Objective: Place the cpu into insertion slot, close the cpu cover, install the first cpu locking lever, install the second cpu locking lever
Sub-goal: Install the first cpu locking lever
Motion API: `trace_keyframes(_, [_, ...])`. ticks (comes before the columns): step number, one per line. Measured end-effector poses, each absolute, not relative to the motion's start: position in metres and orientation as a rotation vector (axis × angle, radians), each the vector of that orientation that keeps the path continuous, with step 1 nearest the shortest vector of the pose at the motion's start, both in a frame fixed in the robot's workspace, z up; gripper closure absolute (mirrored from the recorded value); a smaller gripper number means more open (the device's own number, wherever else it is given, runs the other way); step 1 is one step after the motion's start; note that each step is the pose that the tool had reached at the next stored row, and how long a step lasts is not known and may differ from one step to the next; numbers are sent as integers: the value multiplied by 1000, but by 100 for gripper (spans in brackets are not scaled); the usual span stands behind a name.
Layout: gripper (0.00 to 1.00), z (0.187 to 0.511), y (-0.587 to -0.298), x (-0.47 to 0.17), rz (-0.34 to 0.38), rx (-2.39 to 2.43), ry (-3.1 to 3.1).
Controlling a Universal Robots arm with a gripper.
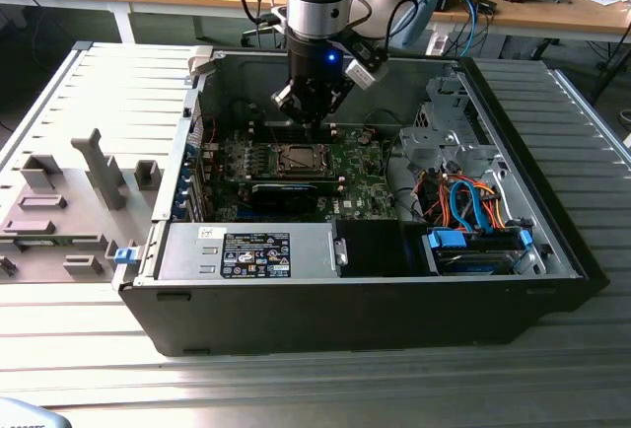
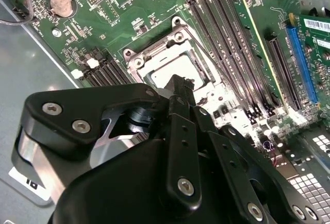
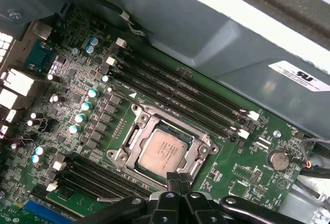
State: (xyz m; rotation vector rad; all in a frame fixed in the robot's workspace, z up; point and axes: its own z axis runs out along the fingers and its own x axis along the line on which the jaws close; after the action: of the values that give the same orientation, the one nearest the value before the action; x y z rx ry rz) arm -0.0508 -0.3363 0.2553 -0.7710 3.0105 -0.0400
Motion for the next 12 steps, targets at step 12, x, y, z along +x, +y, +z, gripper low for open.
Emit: trace_keyframes(12, [89,255,-336,-51,-39,-817,2998])
